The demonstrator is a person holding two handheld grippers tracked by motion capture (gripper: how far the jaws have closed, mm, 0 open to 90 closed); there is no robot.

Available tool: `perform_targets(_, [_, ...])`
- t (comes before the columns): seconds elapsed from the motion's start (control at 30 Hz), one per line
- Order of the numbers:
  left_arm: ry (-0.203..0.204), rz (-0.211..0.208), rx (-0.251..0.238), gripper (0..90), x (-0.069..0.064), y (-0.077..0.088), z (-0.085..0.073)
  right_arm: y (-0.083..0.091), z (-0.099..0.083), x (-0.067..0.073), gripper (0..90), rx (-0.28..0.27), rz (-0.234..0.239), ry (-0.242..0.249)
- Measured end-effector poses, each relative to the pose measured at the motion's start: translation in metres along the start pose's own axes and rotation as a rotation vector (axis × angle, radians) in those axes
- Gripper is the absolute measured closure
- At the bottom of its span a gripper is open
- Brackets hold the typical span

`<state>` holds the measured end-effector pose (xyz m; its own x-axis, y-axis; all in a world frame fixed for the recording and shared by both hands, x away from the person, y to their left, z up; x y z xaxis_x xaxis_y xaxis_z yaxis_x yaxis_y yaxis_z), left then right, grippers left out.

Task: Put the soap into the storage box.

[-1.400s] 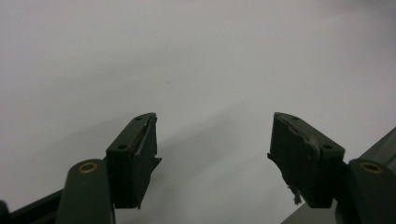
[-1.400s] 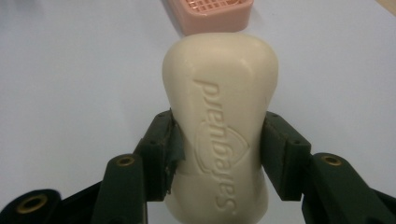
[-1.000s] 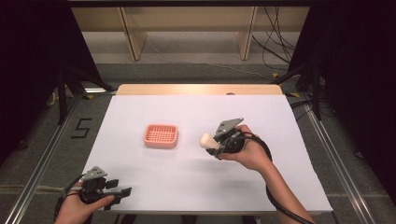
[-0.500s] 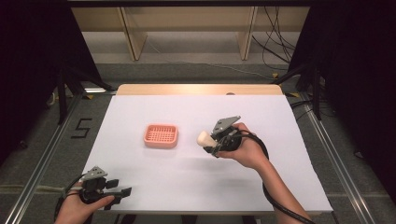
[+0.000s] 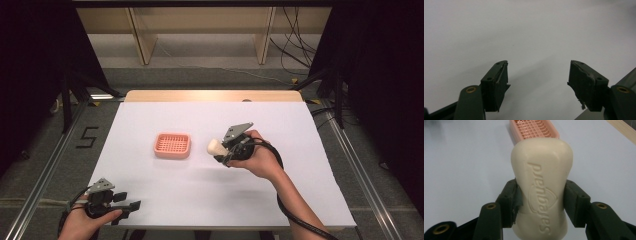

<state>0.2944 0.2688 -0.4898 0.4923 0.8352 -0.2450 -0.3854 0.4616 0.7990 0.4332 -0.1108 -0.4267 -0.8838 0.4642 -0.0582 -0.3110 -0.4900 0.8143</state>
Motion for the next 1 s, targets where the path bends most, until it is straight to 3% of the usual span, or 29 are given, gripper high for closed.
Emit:
perform_targets(0.1, [0.000, 0.000, -0.001, 31.7, 0.000, 0.000, 0.000, -0.002, 0.003, -0.001, 50.6, -0.008, 0.010, 0.022])
perform_targets(0.13, [0.001, -0.001, 0.001, 31.7, 0.000, 0.000, 0.000, -0.002, 0.003, 0.000, 50.6, -0.008, 0.006, 0.006])
perform_targets(0.33, [0.005, 0.011, -0.005, 31.7, -0.001, 0.000, 0.000, -0.005, 0.007, 0.000, 50.6, -0.012, 0.006, 0.021])
perform_targets(0.47, [0.003, -0.003, 0.001, 31.7, 0.000, 0.000, 0.000, -0.007, 0.009, 0.002, 50.6, -0.005, 0.010, 0.005])
perform_targets(0.63, [-0.001, -0.003, 0.004, 31.6, 0.000, 0.001, 0.000, -0.010, 0.013, 0.000, 50.6, -0.015, 0.007, 0.033])
perform_targets(1.0, [0.002, -0.005, -0.005, 31.6, -0.001, 0.000, 0.000, -0.013, 0.019, 0.001, 50.6, -0.012, -0.003, 0.027])
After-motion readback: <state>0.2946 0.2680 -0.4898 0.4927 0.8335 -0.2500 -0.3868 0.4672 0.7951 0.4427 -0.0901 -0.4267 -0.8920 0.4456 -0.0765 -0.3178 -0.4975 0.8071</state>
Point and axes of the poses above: each handheld gripper's, and its own axes: y roughly backward along the jaws, z roughly out of its top, x roughly to its left, the point moved 2 cm from there along -y, roughly forward along the jaws, and after that the axes turned 9 degrees about x, right-handed, at the moved point
